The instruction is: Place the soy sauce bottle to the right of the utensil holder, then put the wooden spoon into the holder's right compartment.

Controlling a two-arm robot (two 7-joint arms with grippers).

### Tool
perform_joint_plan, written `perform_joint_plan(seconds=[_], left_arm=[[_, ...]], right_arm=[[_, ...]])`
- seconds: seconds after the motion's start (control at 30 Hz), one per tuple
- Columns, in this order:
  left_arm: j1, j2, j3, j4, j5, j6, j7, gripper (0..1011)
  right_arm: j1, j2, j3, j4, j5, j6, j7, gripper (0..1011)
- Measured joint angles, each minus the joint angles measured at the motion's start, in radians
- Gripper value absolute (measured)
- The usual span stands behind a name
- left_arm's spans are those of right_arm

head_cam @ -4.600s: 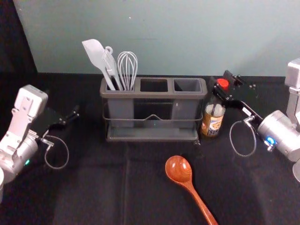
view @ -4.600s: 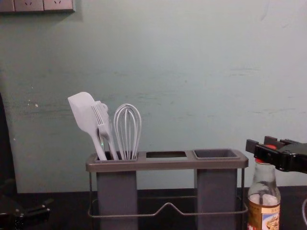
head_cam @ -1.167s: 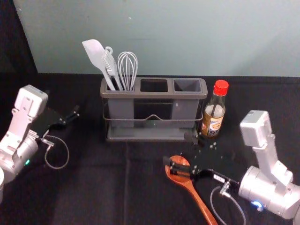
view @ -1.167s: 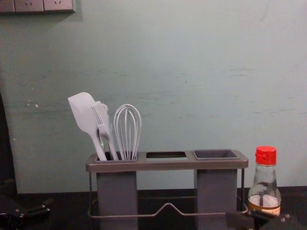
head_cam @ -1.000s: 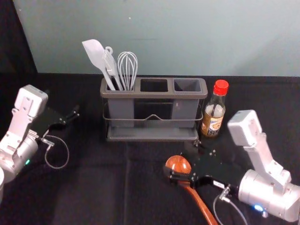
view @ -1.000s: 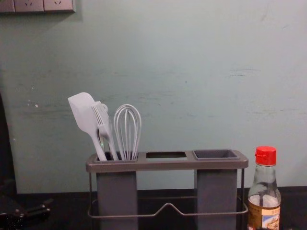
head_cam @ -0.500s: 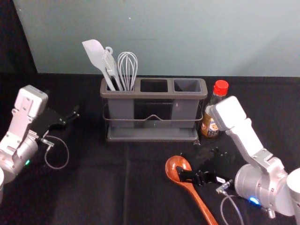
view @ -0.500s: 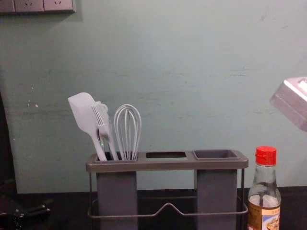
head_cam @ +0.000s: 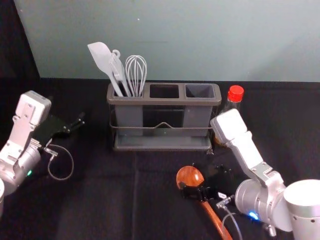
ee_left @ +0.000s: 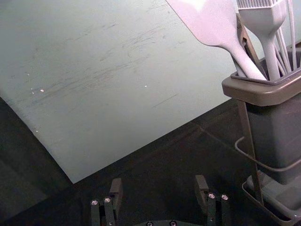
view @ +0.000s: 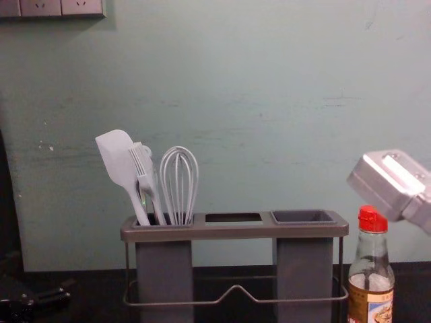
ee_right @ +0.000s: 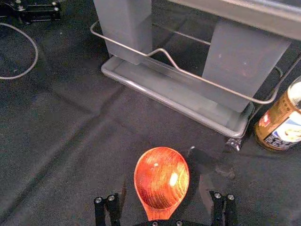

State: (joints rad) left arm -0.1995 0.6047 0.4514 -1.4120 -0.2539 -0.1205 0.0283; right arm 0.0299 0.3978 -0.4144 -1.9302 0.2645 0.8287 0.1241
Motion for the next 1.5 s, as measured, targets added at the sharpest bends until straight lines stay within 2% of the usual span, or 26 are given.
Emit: perform_joint_plan(seconds=[0.37, 1.5], left_arm=[[0.0, 0.0, 0.0, 0.0, 0.0, 0.0, 0.0, 1005], [0.0, 0.0, 0.0, 0.0, 0.0, 0.0, 0.0, 1005]], right_arm=[[0.01, -0.025, -0.01, 0.048, -0.021, -0.012, 0.028, 1003], [0.022, -0.07, -0.005, 0.112, -0.107, -0.03, 0.07, 1003]])
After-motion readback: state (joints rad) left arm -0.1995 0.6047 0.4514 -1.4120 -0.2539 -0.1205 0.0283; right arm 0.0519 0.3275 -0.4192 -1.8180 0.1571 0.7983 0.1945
